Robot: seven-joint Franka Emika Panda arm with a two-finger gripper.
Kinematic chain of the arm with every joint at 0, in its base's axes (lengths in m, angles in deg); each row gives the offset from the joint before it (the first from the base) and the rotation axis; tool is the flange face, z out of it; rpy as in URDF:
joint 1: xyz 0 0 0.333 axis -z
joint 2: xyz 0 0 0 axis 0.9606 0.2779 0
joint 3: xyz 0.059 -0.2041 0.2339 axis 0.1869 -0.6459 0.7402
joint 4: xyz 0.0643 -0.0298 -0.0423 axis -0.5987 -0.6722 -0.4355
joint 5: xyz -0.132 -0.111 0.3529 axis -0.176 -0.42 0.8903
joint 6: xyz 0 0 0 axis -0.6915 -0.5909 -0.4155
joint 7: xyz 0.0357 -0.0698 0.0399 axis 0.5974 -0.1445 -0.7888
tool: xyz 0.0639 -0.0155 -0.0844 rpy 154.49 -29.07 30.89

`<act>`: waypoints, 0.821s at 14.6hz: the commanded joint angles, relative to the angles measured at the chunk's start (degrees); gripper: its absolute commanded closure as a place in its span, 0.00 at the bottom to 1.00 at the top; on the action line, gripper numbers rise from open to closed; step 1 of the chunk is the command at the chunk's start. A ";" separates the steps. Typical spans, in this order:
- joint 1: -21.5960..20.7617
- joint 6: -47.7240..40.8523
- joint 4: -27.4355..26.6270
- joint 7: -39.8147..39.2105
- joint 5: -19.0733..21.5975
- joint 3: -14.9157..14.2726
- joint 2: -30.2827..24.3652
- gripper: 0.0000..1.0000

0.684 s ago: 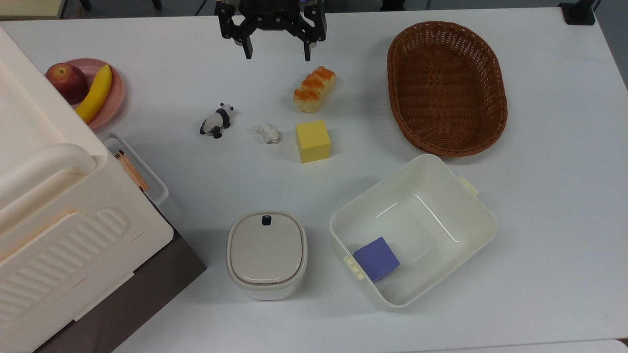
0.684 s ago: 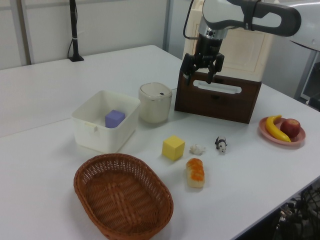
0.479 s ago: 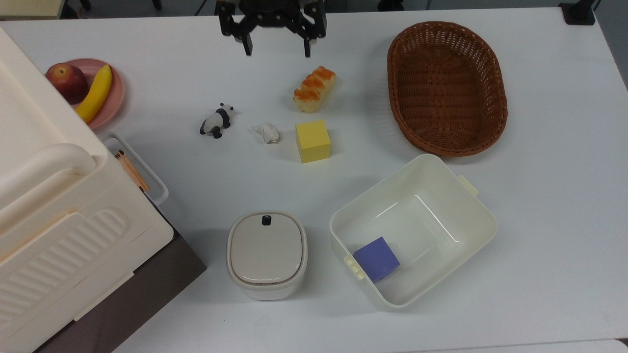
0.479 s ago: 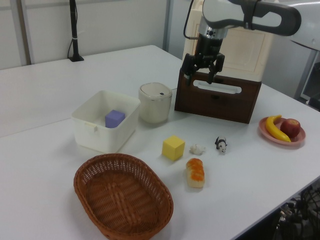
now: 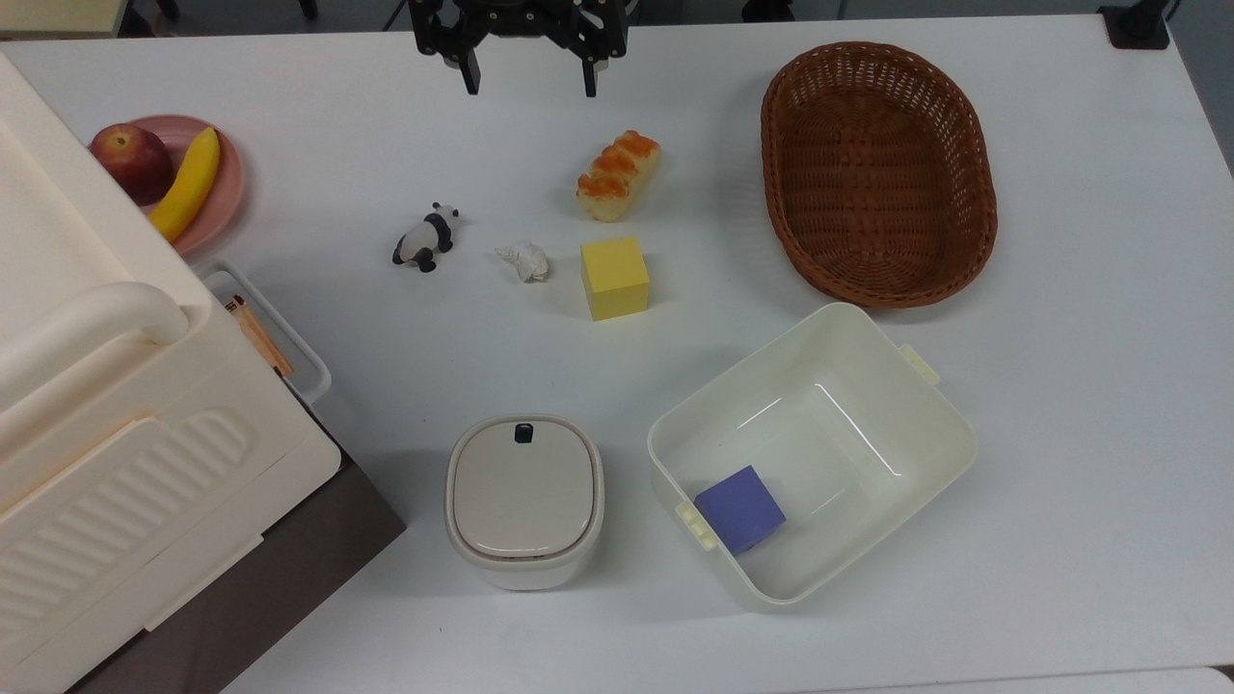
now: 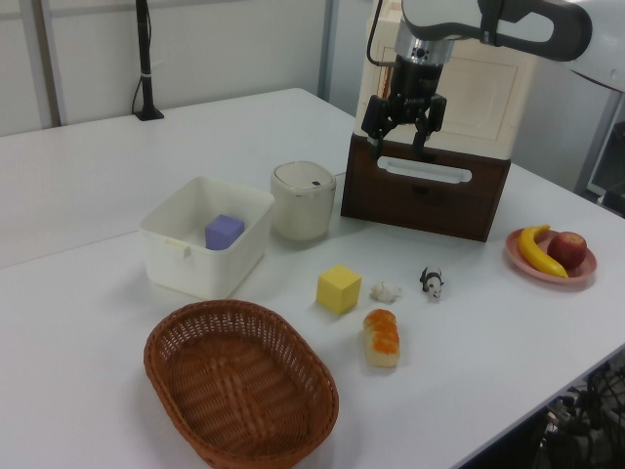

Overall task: Put the bread in the basket
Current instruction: 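Move the open gripper from its start pose toward the bread roll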

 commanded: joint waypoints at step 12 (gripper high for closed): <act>-0.71 13.91 -22.70 -1.23 0.34 3.08 -13.83 0.00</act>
